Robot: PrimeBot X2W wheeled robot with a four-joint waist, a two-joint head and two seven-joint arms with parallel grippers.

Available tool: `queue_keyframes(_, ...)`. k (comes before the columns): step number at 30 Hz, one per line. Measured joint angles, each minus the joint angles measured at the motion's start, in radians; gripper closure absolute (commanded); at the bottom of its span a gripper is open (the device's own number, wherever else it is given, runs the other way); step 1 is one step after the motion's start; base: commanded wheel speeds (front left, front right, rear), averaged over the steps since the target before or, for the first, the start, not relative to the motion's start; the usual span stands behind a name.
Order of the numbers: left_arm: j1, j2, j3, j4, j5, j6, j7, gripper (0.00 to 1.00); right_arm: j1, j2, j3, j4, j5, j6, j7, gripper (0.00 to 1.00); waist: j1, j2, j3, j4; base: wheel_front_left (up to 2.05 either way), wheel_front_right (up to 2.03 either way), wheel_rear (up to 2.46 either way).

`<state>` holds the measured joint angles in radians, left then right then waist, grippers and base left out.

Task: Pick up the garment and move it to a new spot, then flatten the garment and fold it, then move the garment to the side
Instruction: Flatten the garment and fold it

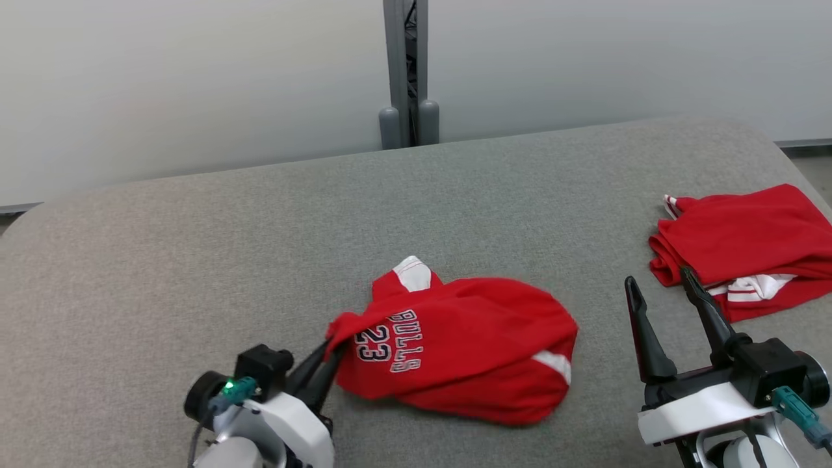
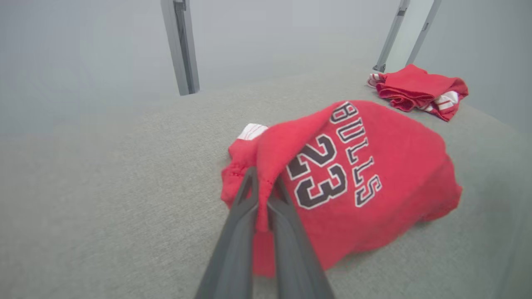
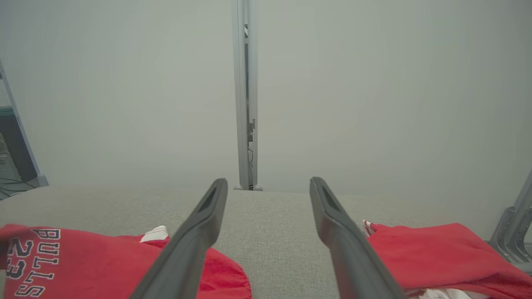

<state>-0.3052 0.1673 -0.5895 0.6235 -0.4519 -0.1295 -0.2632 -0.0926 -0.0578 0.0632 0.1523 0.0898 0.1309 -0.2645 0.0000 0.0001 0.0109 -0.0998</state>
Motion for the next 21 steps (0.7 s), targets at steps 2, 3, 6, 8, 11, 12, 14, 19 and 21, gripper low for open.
queue_keyframes(2,0.000,0.014,0.035,-0.021,0.016,0.007,0.000,1.00,0.000,0.000,0.002,0.001,0.000,0.000,0.000,0.00,0.0000,0.0000,-0.007,0.007,0.00,0.00,0.00)
queue_keyframes(3,0.000,0.018,0.054,-0.032,0.022,0.010,0.000,1.00,0.000,0.000,0.002,0.001,0.000,0.000,0.000,0.00,-0.0001,0.0000,-0.010,0.010,0.00,0.00,0.00)
queue_keyframes(6,-0.001,0.034,0.105,-0.067,0.038,0.026,0.000,1.00,0.001,0.001,0.006,0.002,0.000,0.000,0.000,0.00,0.0000,0.0000,-0.019,0.016,0.00,0.00,0.00)
queue_keyframes(8,-0.005,0.040,0.137,-0.078,0.046,0.035,0.000,1.00,0.002,0.001,0.008,0.003,0.000,0.000,0.000,0.00,0.0000,0.0000,-0.023,0.017,0.00,0.00,0.00)
queue_keyframes(11,-0.008,0.043,0.157,-0.072,0.058,0.043,0.000,1.00,0.002,0.002,0.014,0.004,0.001,0.000,0.000,0.00,0.0000,0.0000,-0.025,0.014,0.00,0.00,0.00)
queue_keyframes(12,-0.011,0.043,0.156,-0.060,0.063,0.043,0.000,1.00,0.002,0.002,0.017,0.005,0.004,0.000,0.000,0.00,0.0000,0.0000,-0.025,0.011,0.00,0.00,0.00)
queue_keyframes(14,-0.020,0.044,0.152,-0.029,0.073,0.043,0.000,1.00,0.002,0.003,0.025,0.007,0.007,0.000,0.000,0.00,0.0000,0.0000,-0.023,0.003,0.00,0.00,0.00)
queue_keyframes(19,-0.090,0.042,0.153,0.035,0.081,0.055,0.003,1.00,0.000,0.004,0.039,0.009,0.008,0.000,0.000,0.00,0.0000,0.0000,-0.012,-0.025,0.00,0.00,0.00)
queue_keyframes(21,-0.120,0.039,0.166,0.047,0.079,0.065,0.003,1.00,-0.001,0.005,0.044,0.009,0.008,0.000,0.000,0.00,0.0000,0.0000,-0.006,-0.041,0.00,0.00,0.00)
